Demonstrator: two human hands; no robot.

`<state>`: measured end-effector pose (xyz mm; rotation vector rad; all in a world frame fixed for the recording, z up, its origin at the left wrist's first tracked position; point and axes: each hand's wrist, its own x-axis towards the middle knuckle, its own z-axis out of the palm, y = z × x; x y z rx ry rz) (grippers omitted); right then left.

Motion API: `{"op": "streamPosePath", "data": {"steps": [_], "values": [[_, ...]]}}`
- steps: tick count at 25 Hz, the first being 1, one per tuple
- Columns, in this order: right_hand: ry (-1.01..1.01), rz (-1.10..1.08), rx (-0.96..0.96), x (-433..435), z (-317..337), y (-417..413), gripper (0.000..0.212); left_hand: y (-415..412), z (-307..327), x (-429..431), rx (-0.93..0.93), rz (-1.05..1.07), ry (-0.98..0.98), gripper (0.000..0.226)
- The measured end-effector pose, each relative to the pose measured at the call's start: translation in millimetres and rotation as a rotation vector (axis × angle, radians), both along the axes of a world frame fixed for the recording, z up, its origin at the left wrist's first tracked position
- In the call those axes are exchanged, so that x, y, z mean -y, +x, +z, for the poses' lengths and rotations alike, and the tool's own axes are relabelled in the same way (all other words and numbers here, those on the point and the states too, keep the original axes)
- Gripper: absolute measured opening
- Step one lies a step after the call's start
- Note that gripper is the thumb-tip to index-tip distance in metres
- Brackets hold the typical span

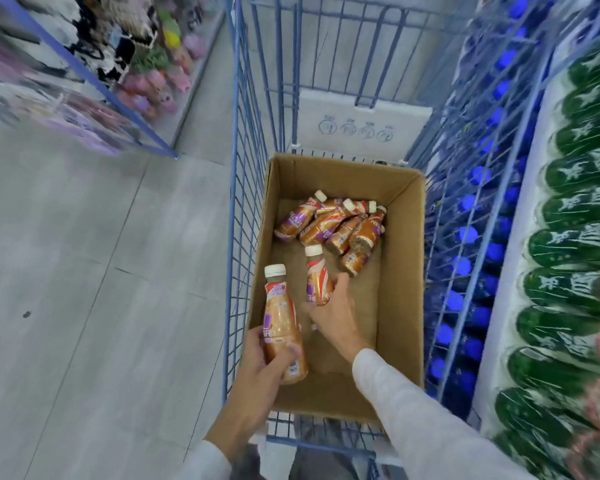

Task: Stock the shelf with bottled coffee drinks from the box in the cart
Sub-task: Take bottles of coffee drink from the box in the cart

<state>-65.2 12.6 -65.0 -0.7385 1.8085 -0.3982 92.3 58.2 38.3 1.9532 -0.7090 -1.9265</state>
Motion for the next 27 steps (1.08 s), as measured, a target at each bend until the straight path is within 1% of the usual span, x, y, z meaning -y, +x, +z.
{"op": "streamPosePath", "data": {"steps": [1, 3, 6, 10, 13, 16, 19, 21, 24, 27], "values": [[-0.008, -0.077, 0.021, -10, 21, 1, 0.071, 2, 9, 3, -0.021, -0.022, -0.033, 0.036], [-0.044, -0.228, 0.043, -28, 64, 4, 0.058, 6, 32, 7, -0.067, -0.073, -0.116, 0.034], [-0.150, -0.382, 0.015, -58, 131, 7, 0.041, 9, 72, 7, -0.165, -0.205, -0.271, 0.041], [-0.348, -0.579, -0.034, -107, 212, 18, 0.038, 9, 120, -11, -0.235, -0.447, -0.452, 0.029], [-0.456, -0.712, -0.082, -147, 263, 22, 0.045, 4, 155, -28, -0.311, -0.590, -0.527, 0.032], [-0.552, -0.815, -0.144, -197, 308, 21, 0.052, -10, 190, -51, -0.423, -0.695, -0.553, 0.041], [-0.599, -0.952, -0.219, -251, 342, 21, 0.050, -27, 221, -87, -0.525, -0.812, -0.623, 0.047], [-0.643, -1.040, -0.290, -292, 360, 22, 0.046, -41, 236, -117, -0.620, -0.897, -0.640, 0.043], [-0.699, -1.191, -0.406, -366, 385, 27, 0.043, -65, 256, -174, -0.745, -1.051, -0.592, 0.034], [-0.716, -1.340, -0.521, -444, 404, 39, 0.040, -85, 271, -242, -0.855, -1.194, -0.534, 0.034]]}}
